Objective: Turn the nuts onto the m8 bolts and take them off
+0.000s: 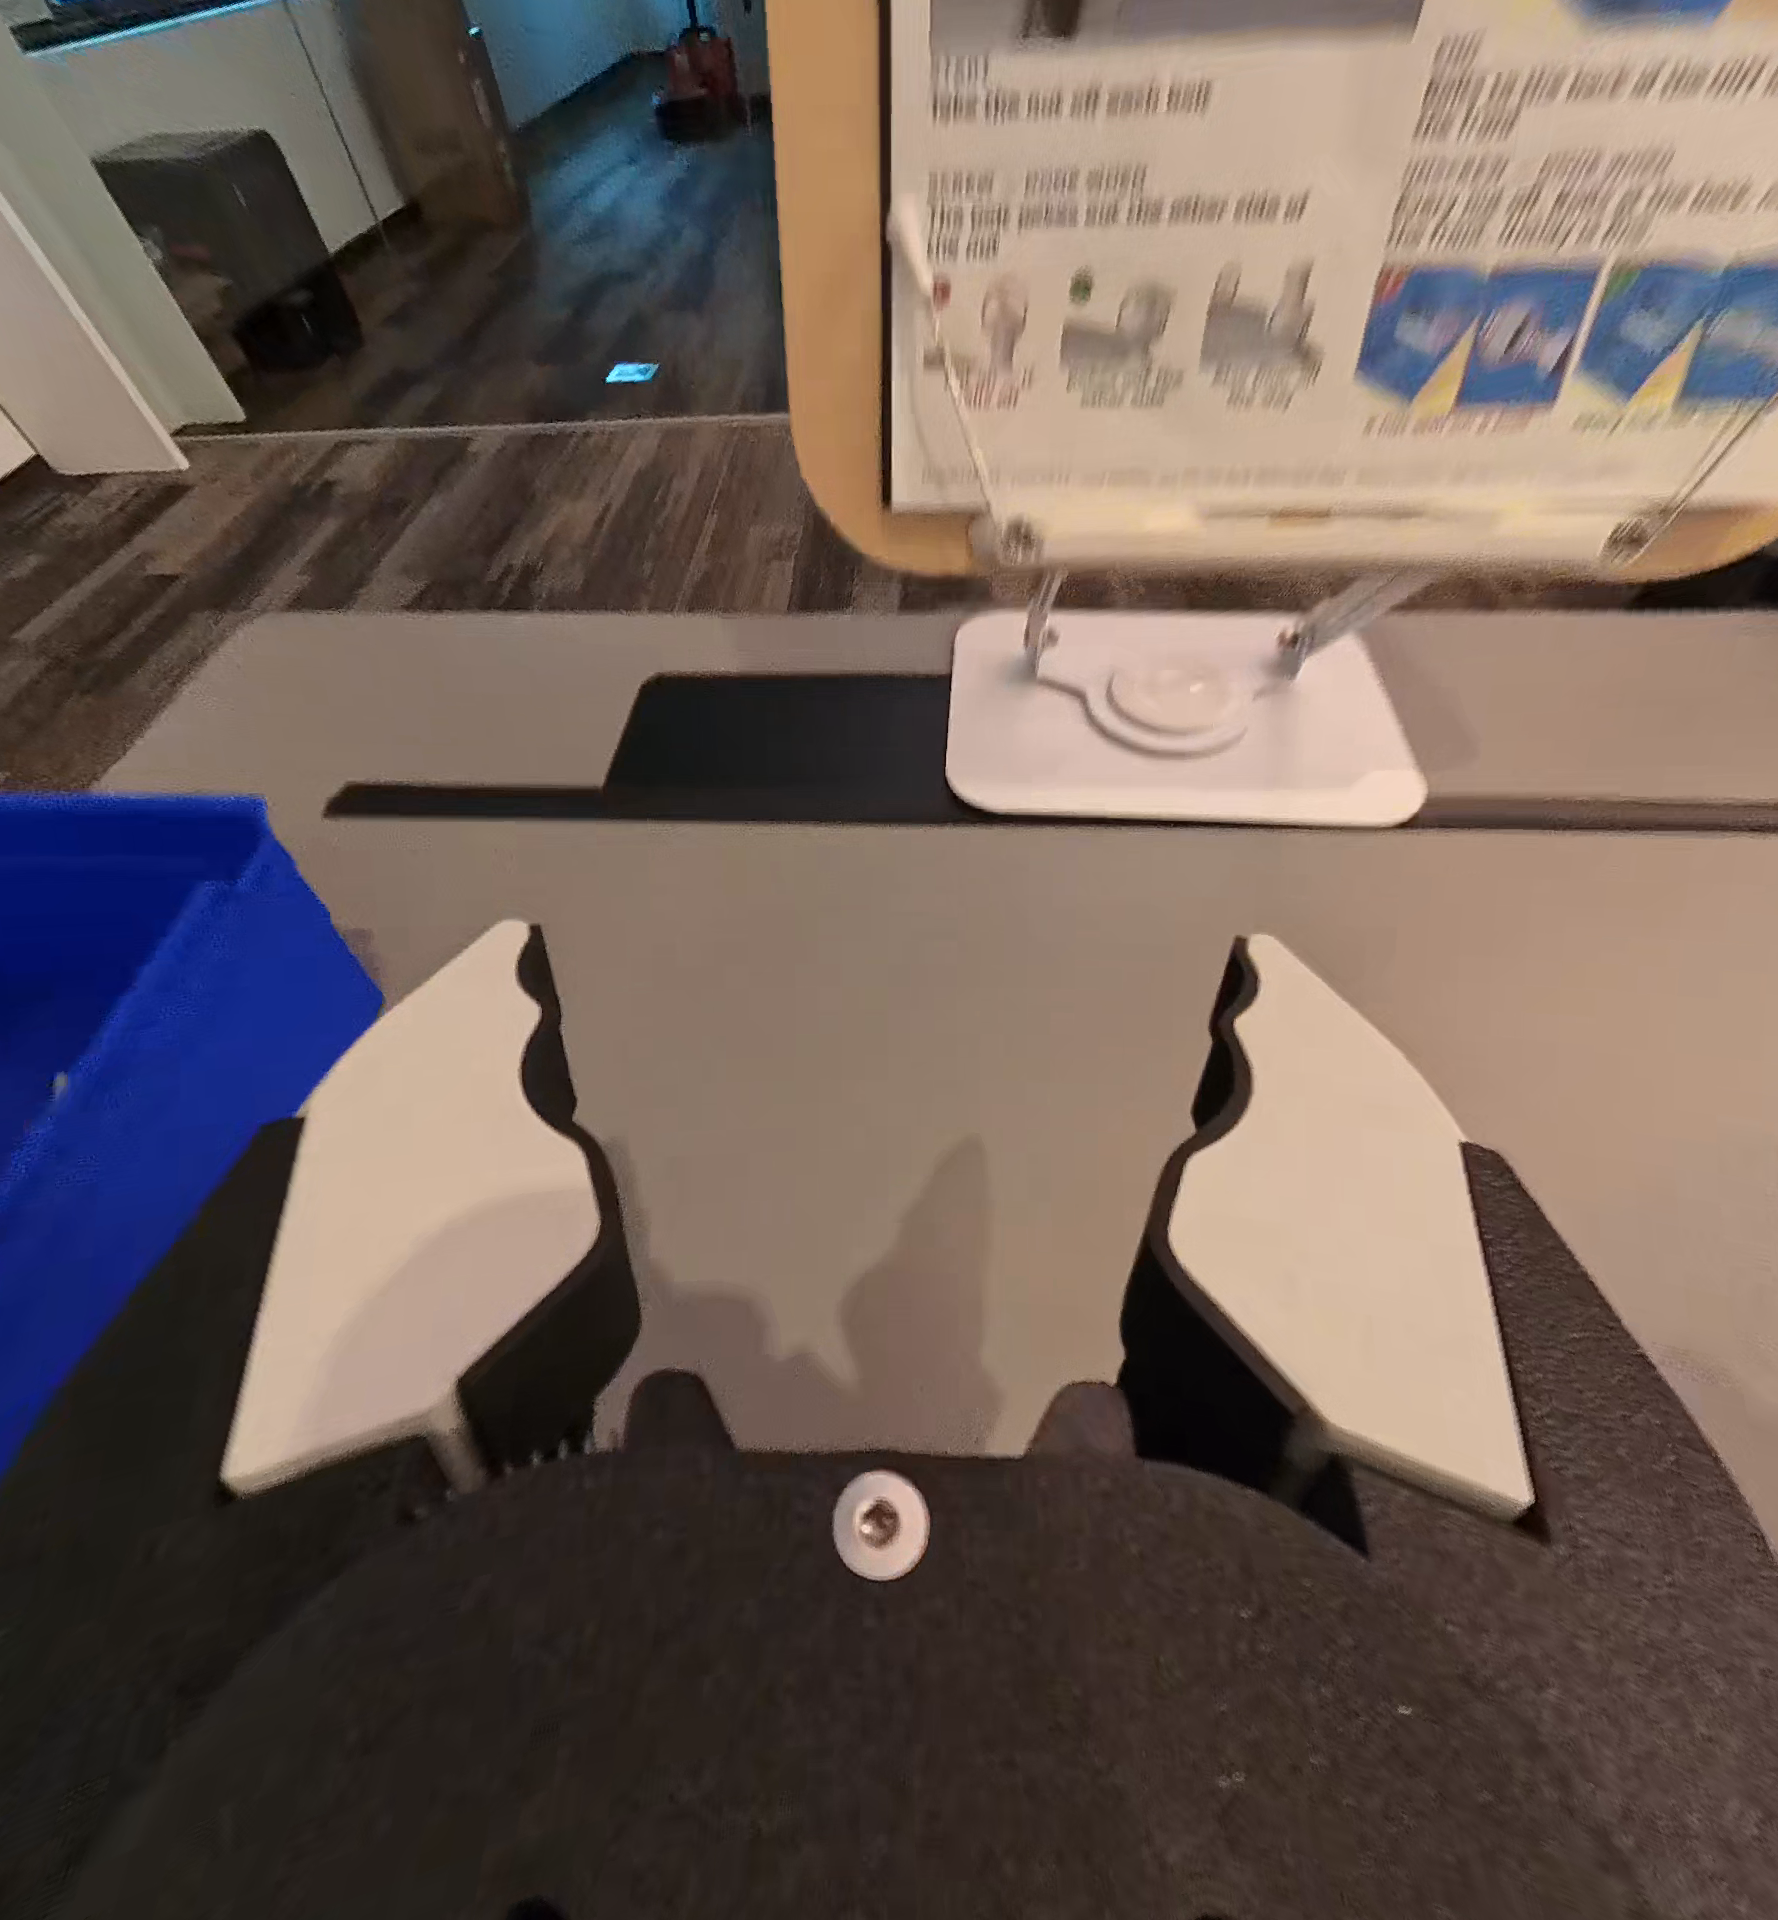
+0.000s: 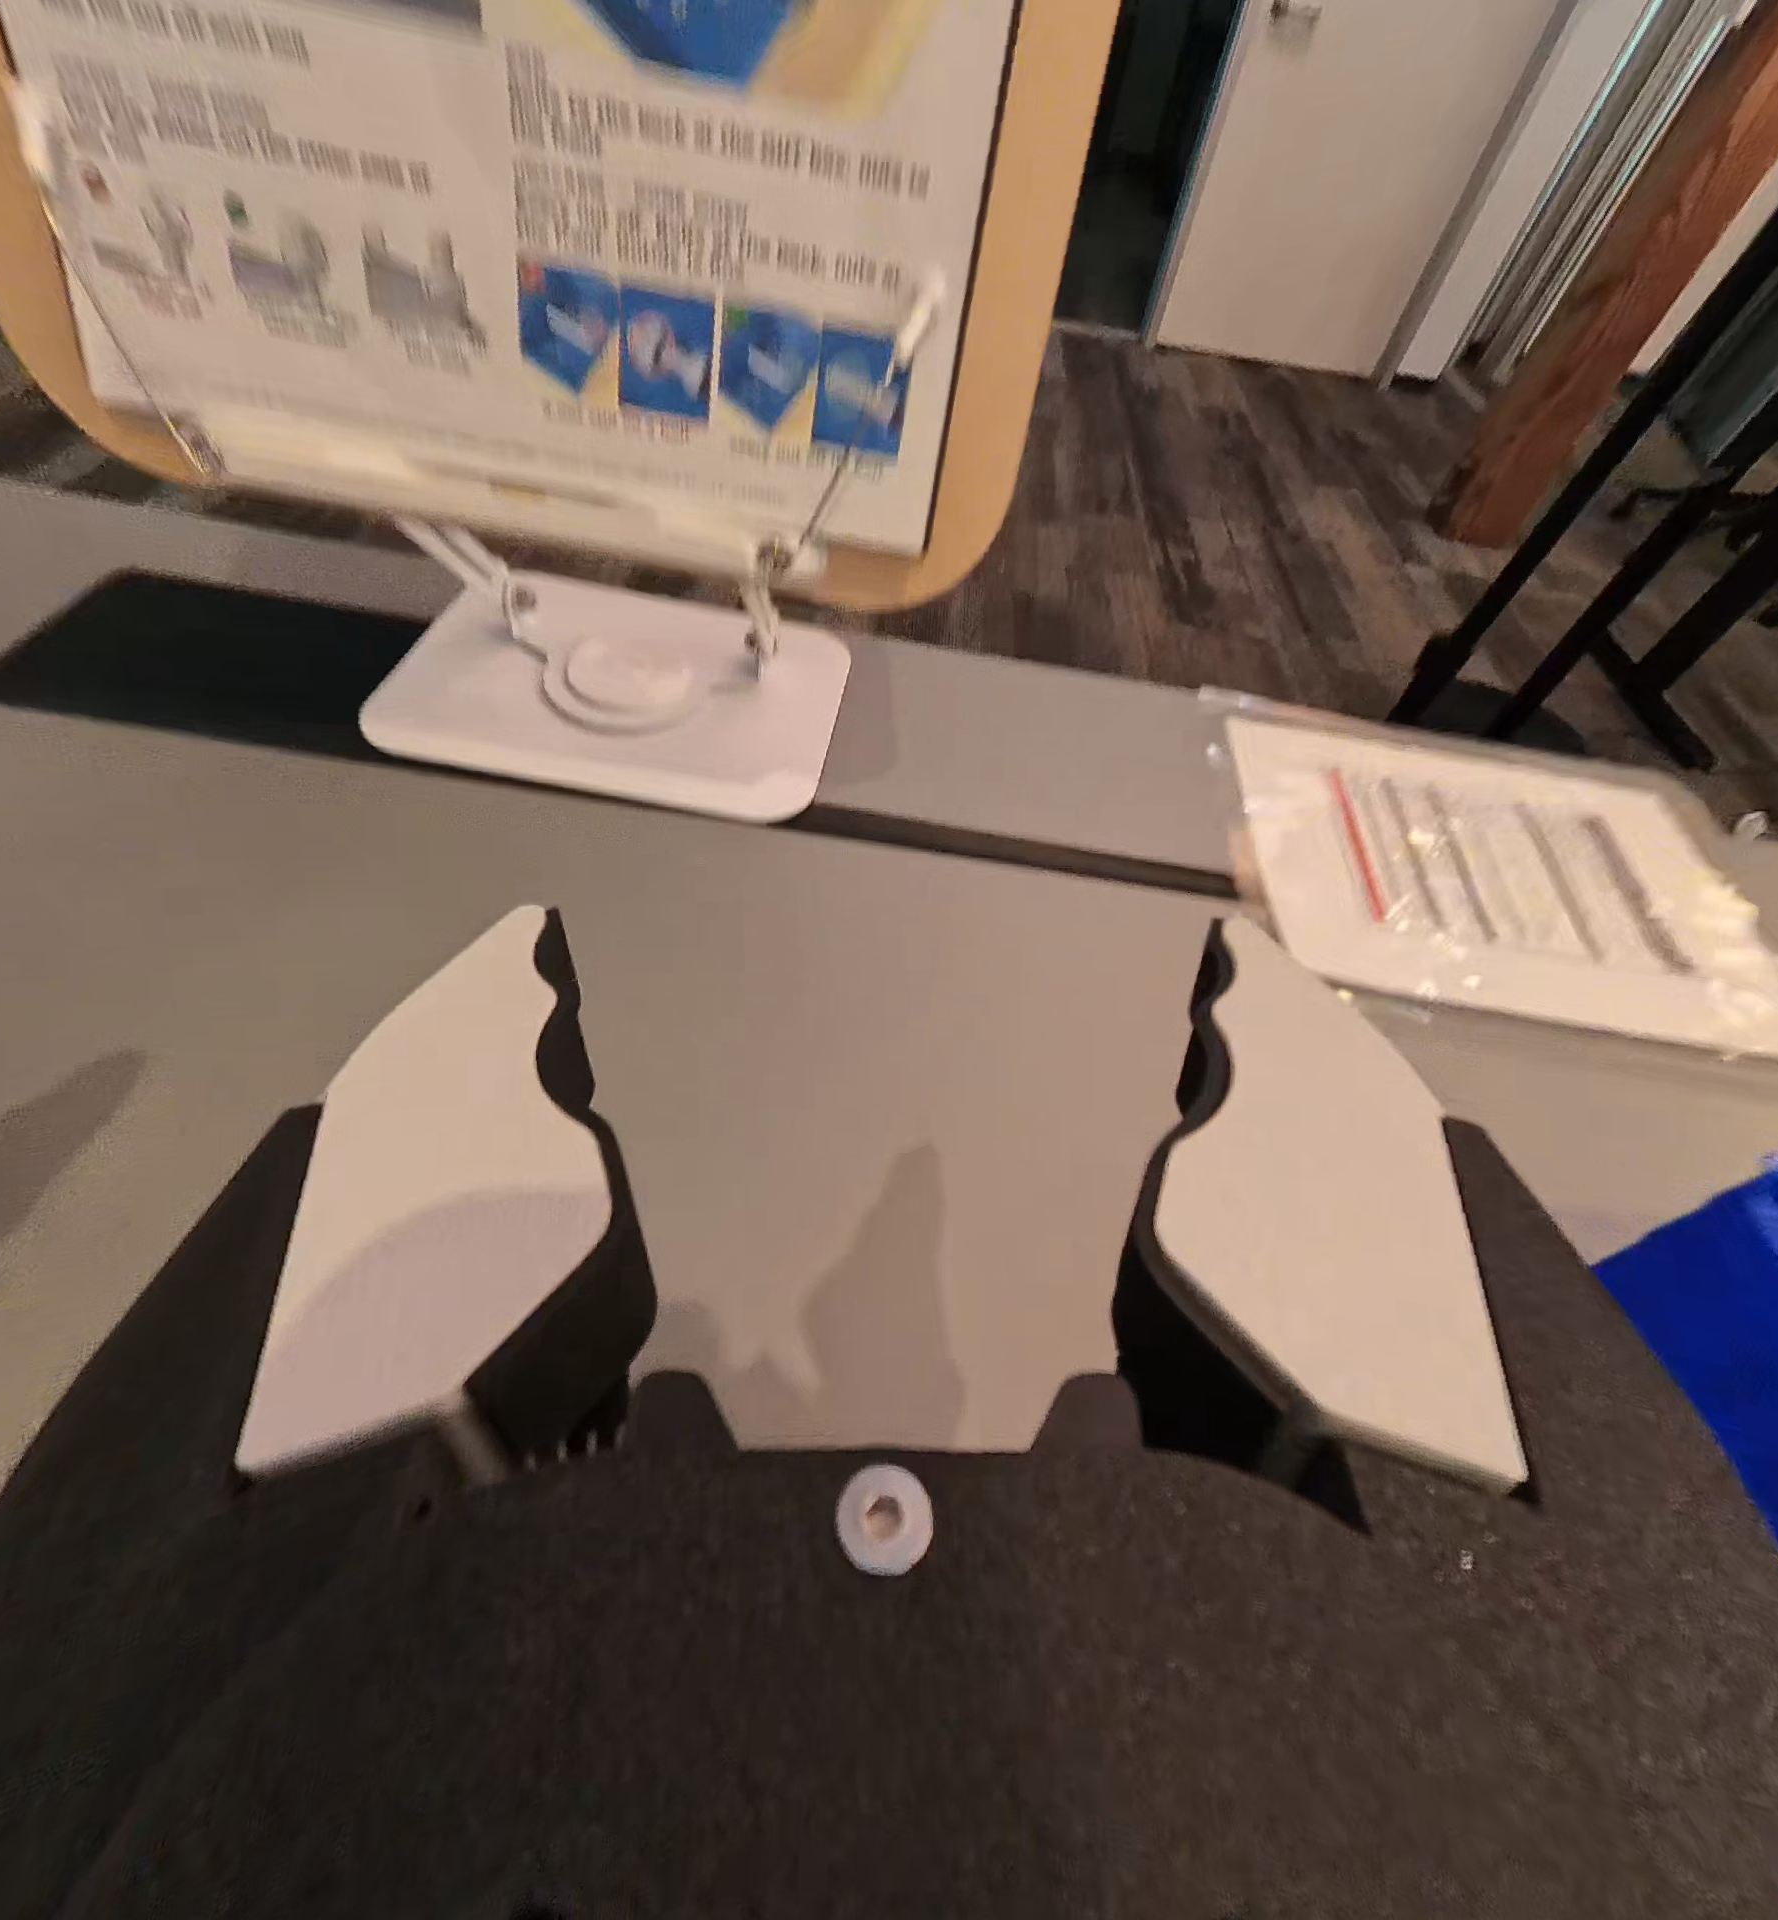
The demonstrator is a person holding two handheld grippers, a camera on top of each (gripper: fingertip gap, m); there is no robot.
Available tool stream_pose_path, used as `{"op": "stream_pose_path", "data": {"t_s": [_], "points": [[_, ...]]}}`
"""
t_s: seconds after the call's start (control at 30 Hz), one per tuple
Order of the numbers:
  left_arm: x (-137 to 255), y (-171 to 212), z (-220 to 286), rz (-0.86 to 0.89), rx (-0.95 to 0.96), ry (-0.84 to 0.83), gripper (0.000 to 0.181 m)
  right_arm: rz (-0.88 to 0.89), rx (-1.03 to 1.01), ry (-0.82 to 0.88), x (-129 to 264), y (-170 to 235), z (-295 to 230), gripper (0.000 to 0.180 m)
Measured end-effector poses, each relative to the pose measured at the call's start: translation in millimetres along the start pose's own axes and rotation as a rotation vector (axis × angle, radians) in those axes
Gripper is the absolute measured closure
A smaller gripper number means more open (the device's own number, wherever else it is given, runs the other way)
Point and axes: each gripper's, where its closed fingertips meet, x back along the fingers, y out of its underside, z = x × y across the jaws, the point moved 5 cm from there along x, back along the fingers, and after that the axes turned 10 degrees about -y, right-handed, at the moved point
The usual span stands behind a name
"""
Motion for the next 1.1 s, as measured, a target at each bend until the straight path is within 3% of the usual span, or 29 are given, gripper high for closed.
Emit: {"op": "stream_pose_path", "data": {"t_s": [0.2, 0.37, 0.67, 1.1], "points": [[-17.1, 70.5, 14.5, -0.116, 0.008, -0.007, 0.064, -0.197, -0.138, -0.031, -34.0, 85.9, -15.7, 0.068], [-21.6, 99.4, 28.3, -0.203, 0.029, 0.002, 0.065, -0.275, -0.239, -0.049, -45.3, 118.3, -23.8, 0.068], [-27.9, 141.6, 43.0, -0.363, 0.005, 0.012, 0.063, -0.344, -0.247, -0.031, -49.1, 136.9, -23.4, 0.066], [-32.6, 151.3, 45.1, -0.442, -0.058, 0.045, 0.054, -0.414, -0.215, -0.012, -55.8, 147.0, -24.4, 0.063]]}}
